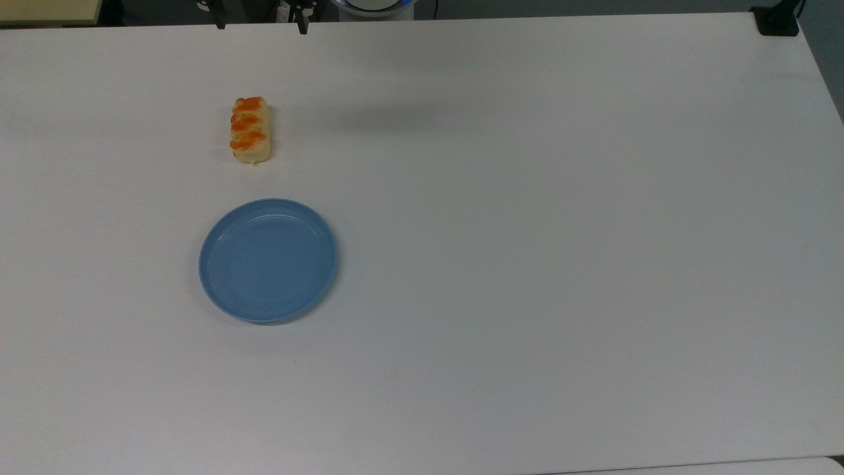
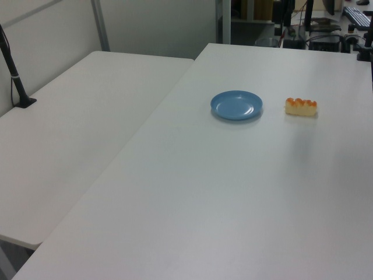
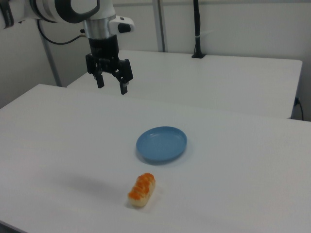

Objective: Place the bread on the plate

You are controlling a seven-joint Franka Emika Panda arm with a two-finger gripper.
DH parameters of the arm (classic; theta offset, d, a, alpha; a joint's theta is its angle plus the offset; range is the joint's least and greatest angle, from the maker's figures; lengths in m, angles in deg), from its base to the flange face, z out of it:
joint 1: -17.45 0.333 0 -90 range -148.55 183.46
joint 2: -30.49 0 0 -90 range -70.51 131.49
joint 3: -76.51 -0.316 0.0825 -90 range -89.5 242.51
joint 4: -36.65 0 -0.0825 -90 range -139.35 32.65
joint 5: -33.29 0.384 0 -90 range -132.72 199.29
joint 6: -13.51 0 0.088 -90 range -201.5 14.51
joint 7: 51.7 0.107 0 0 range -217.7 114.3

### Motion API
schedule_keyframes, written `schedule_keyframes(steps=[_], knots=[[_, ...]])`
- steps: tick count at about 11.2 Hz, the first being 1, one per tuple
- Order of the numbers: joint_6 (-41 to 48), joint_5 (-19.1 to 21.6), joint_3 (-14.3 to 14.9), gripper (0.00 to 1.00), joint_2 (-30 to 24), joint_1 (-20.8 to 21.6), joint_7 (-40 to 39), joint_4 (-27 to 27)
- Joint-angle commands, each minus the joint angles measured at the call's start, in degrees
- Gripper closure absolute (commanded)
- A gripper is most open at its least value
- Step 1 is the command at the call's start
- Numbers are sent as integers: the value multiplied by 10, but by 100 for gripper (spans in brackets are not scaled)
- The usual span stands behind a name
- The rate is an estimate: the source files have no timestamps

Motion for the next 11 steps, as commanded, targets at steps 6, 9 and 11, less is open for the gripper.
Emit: schedule_keyframes(steps=[6,9,11], knots=[[-6,-18,1,0,11,0,-70,-32],[-96,-64,1,0,15,-1,-129,-149],[-142,-103,1,0,28,-5,-140,-212]])
